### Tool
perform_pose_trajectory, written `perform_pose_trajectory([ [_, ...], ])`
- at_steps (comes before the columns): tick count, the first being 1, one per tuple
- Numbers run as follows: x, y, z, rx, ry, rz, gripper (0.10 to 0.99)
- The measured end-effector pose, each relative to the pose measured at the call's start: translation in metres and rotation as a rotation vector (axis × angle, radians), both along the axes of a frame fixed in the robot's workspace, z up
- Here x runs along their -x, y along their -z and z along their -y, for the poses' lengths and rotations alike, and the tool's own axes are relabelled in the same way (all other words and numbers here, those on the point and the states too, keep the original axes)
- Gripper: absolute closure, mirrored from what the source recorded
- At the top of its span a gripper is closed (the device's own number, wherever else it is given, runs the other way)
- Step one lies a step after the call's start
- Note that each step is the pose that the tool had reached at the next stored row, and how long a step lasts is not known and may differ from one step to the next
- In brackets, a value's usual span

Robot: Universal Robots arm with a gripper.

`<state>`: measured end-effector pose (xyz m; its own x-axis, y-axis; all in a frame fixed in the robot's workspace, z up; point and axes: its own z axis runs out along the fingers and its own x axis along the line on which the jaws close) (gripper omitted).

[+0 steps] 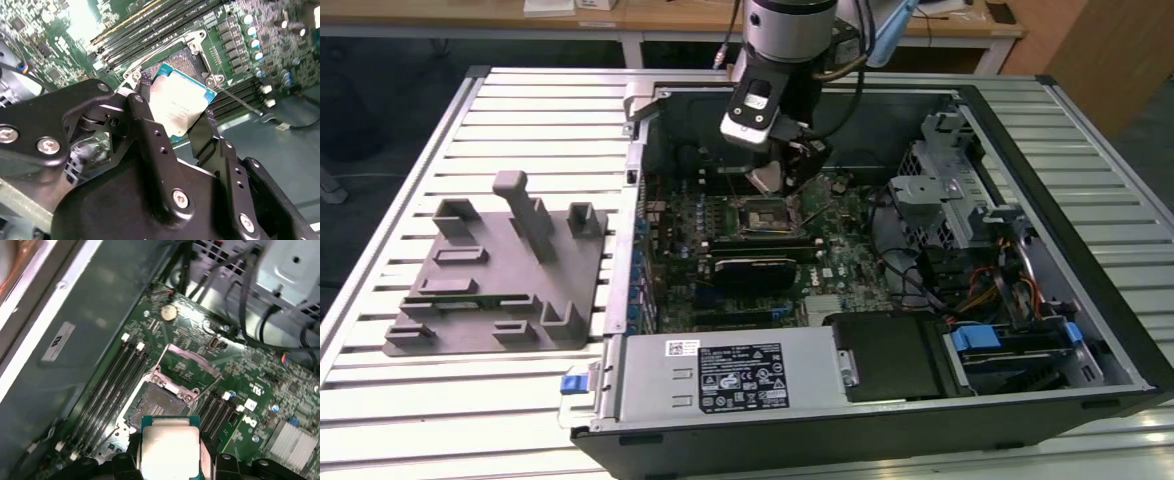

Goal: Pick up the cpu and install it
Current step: 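Place the cpu into insertion slot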

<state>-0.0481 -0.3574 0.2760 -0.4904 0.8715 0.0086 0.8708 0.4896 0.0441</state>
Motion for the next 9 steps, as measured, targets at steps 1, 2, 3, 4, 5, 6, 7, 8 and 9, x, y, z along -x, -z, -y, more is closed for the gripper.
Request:
perform_pose_trajectory([
  [1, 0.0, 0.0001, 0.0, 0.0, 0.018, 0.0, 0.541],
  [2, 0.0, 0.0001, 0.0, 0.0, 0.035, 0.0, 0.541],
  [3, 0.0, 0.0001, 0.0, 0.0, 0.053, 0.0, 0.541],
  [4, 0.0, 0.0001, 0.0, 0.0, 0.071, -0.0001, 0.541],
  [5, 0.0, 0.0002, 0.0, 0.0, 0.088, 0.0, 0.541],
  [6, 0.0, 0.0002, 0.0, 0.0, 0.106, 0.0, 0.541],
  [7, 0.0, 0.0002, 0.0, 0.0, 0.123, 0.0, 0.541],
  [8, 0.0, 0.0002, 0.0, 0.0, 0.141, 0.0, 0.541],
  [9, 0.0, 0.0003, 0.0, 0.0, 0.159, 0.0, 0.541],
])
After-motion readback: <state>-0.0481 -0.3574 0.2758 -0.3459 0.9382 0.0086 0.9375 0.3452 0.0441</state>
